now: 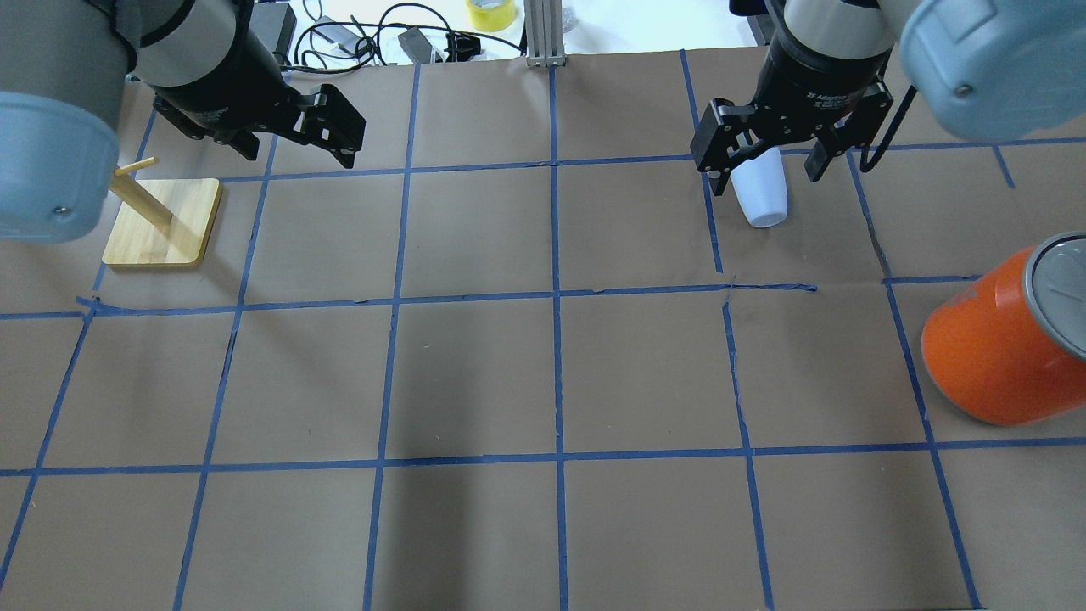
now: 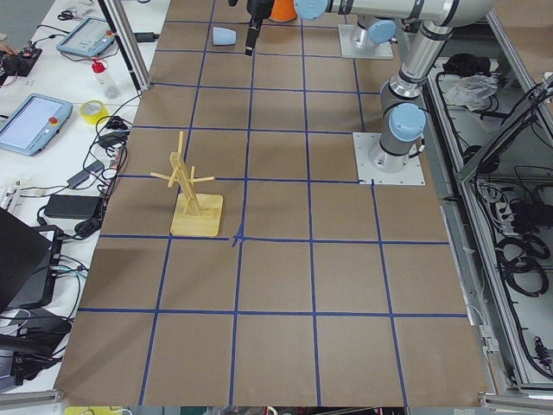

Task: Flip cup
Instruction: 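Lower the right gripper over the upside-down pale blue cup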

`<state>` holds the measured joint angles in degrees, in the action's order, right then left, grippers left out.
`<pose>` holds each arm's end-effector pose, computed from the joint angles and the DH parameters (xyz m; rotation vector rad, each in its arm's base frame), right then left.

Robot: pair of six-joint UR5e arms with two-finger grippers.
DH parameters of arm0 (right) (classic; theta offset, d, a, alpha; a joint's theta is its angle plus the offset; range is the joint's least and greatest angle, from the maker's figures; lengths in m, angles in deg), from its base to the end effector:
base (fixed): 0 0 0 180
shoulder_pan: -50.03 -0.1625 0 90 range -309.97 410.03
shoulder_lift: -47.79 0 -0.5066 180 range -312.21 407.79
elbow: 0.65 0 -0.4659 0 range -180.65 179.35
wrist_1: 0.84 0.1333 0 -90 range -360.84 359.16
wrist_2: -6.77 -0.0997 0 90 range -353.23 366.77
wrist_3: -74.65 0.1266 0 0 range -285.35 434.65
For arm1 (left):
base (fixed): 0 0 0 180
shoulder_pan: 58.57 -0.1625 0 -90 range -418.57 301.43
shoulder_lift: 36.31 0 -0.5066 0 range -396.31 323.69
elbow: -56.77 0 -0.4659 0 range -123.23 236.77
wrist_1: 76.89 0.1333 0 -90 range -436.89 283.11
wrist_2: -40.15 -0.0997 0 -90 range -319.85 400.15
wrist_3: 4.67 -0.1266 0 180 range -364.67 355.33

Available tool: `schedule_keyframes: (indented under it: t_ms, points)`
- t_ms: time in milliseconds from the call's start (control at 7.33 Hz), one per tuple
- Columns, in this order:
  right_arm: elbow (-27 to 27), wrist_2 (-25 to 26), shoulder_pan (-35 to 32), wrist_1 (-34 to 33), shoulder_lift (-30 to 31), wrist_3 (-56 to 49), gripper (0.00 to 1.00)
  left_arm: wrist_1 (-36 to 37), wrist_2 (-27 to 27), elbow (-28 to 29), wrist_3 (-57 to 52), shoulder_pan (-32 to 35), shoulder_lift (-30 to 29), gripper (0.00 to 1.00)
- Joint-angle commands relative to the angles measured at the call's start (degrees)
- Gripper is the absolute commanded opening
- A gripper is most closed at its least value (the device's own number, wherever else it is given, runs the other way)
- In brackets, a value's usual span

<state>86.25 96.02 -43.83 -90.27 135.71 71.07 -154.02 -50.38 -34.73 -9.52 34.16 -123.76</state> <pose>0.1740 -0.5745 0.5513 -0.2031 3.1219 -0.0122 -0.1592 -0.5636 0.5782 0.2035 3.0982 -0.3787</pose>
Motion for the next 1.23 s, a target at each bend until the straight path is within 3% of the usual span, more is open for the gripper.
schedule_keyframes:
  t_ms: [0, 1091]
  points:
    - [0.11, 0.14, -0.01, -0.21, -0.11, -0.11, 1.00, -0.03, 0.00, 0.00, -0.07, 0.00, 0.00, 1.00]
    - [1.52, 0.14, 0.96, -0.04, -0.11, 0.50, 1.00, -0.12, 0.00, 0.00, -0.08, 0.00, 0.09, 1.00]
